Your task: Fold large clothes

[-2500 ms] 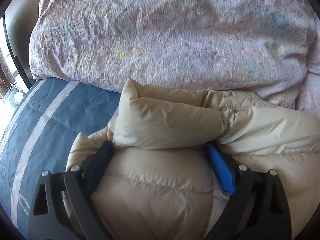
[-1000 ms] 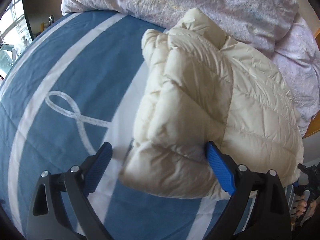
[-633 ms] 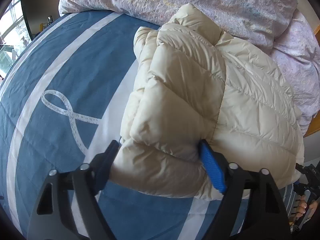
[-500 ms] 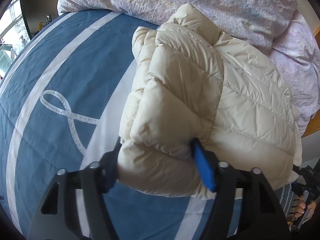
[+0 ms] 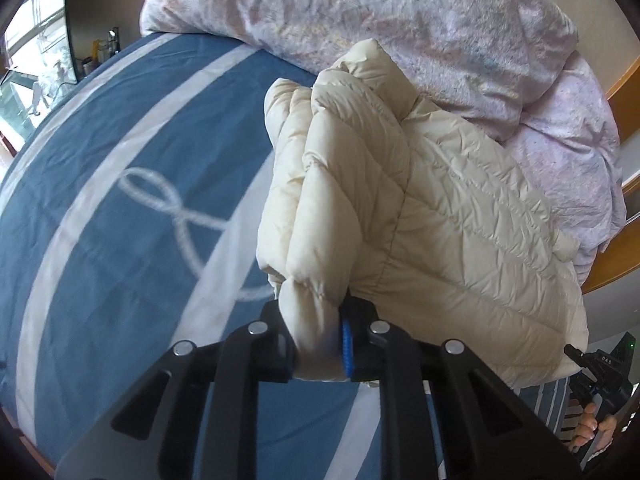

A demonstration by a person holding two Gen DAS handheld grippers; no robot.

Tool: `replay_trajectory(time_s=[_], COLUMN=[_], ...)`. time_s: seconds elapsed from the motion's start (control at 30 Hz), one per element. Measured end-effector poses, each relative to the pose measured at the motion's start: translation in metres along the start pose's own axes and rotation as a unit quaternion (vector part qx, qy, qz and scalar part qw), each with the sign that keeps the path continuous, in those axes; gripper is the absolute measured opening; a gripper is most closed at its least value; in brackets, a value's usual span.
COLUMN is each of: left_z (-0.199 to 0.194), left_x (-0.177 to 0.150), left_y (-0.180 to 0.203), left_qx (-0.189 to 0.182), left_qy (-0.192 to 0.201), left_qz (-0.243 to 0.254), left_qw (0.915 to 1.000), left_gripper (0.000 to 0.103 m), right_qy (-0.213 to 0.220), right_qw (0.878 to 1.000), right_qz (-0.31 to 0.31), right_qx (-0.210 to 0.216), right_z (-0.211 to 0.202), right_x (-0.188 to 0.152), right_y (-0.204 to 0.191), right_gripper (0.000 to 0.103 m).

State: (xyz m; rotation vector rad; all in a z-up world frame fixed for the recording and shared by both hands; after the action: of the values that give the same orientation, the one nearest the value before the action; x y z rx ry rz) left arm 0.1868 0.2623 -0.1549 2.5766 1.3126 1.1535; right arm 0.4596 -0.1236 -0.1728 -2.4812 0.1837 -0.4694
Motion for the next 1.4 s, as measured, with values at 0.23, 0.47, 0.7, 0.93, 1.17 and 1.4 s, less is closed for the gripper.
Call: replay_trajectory(time_s=[0.23,0.47,0.7,0.93,1.17,1.4], left_z=[-0.043,-0.058,-0.052,-0.046,-0.028,-0.015], left_x=[-0.03,-0.054,-0.048,-0.025,-0.005,0.008], left_y=[-0.025,-0.035,-0.044,-0.047,-0.046,-0.047], left_qx=[-0.014,-0.02,0.011,0.015,0.02,0.025], left_qy=[-0.015,-0.038,-0.038,-0.028,-0.034,-0.04], left_qz=[0.019,0.024,-0.003,-0.012,-0.011,-0.012], left_qw=[0.9996,0.9988,0.9992,0.9994,0.9992,0.9988], left_gripper=[0.017,0.021,0.058,0.078,0.08,0.08], right_qy=[-0.032,-0.03,0.048,0.076,0.042,0.021], right_qw=[0.999,1.0,0.982,0.966,0.951,0.935], right_qz=[0.021,0.001,-0.147,-0.23,-0.307,-0.355], right_qx=[0.018,0.002,-0.108,-0.092,-0.022,0.014], right_z=[-0.026,-0.039,-0.051,-0.037,-0.005,0.006], right_x=[-0.045,-0.053,-0.028,-0.009,-0.057,-0.103], right_y=[0.025,0.035,-0.007,-0.072,-0.14,-0.177], right_gripper=[0.017,0.021,0.06,0.063,0.063,0.06])
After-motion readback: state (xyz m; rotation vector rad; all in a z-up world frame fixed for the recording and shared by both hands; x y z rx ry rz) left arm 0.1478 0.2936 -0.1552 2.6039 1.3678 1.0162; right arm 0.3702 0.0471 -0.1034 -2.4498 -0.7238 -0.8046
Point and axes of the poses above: each gripper's, at about its wrist camera, not at the fingertips, and z roughly the way its jaws point, y to its right, x to its top, the point moved 6 cm from there along z, roughly the way its jaws point, and after that the axes turned 14 degrees about y, right-handed, at the moved point
